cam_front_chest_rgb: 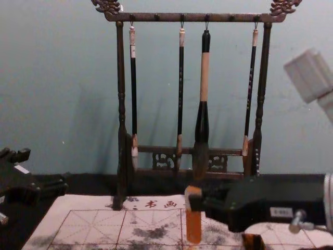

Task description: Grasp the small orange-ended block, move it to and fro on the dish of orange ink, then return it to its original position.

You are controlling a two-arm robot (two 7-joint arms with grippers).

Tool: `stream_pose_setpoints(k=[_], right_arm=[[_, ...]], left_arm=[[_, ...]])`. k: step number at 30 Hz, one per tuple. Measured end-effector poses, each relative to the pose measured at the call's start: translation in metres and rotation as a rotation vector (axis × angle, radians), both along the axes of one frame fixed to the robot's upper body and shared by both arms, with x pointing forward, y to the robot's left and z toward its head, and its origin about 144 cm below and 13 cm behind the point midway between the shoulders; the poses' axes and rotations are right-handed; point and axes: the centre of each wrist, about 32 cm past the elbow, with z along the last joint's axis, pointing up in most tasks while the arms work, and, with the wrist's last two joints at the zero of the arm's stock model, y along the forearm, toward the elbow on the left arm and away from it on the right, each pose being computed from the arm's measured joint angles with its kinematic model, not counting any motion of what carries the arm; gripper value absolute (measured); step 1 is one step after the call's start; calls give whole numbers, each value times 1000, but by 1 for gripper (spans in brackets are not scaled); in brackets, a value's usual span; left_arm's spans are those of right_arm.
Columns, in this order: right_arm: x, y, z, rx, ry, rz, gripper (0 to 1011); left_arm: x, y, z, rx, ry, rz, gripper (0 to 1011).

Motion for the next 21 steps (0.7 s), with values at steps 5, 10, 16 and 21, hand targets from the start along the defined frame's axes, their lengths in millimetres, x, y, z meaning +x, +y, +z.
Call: stream_pose_setpoints(k=[5,10,16,21], right_arm=[[2,2,-6,-4,44,6,105],[3,4,-11,1,67,10,105],[3,7,-18,5,76,7,105],[4,9,-23,1,77,-3,105]], left_arm=[[0,0,0,0,0,0,1001],[0,0,0,0,0,0,1001],[0,0,0,0,0,0,1001],[0,0,0,0,0,0,1001]])
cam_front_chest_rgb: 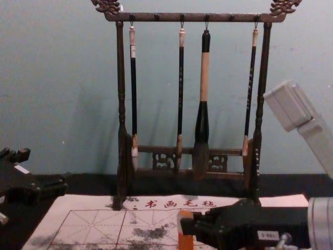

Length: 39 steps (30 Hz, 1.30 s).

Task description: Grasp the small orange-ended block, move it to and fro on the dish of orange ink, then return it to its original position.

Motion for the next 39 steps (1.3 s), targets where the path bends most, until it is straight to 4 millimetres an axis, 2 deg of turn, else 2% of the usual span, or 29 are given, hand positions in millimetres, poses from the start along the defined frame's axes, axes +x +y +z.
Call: stream_pose_setpoints(k=[21,39], right_arm=[[7,7,-7,-3,5,-11,105],[8,4,-3,-28,-11,-12,105]], left_arm=[[0,0,0,0,0,0,1001],[0,0,0,0,0,0,1001]])
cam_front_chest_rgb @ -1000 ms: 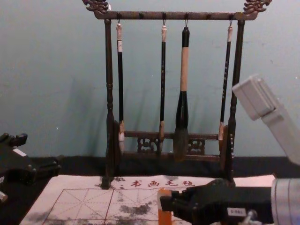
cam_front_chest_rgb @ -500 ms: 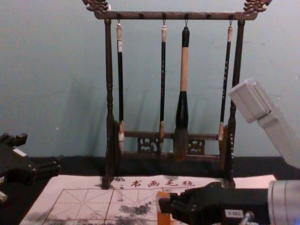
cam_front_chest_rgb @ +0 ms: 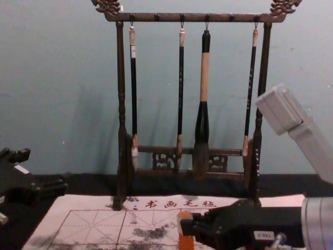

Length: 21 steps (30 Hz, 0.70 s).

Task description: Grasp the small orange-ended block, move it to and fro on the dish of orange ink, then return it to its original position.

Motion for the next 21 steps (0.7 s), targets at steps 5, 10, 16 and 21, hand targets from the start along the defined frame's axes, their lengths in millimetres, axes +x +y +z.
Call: stream_pose_setpoints(k=[5,10,16,21], right_arm=[[-1,-2,1,-11,-2,-1,105],[-2,-4,1,-18,-1,-3,105],[-4,-7,2,-22,0,-5,105],[-8,-10,3,-22,3,-3,105]], left_arm=[[0,0,0,0,0,0,1001],[0,0,0,0,0,0,1001],[0,0,0,0,0,0,1001],[0,0,0,0,0,0,1001]])
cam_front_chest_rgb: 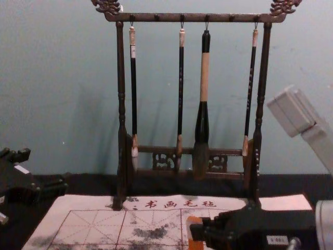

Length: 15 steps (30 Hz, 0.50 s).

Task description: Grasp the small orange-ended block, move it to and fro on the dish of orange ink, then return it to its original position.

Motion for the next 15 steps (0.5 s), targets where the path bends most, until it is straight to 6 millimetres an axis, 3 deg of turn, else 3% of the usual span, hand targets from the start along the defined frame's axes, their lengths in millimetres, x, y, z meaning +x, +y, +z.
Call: stream_pose_setpoints(k=[15], right_arm=[[-9,0,-2,3,18,45,106]], left_arm=[[0,0,0,0,0,0,1001]])
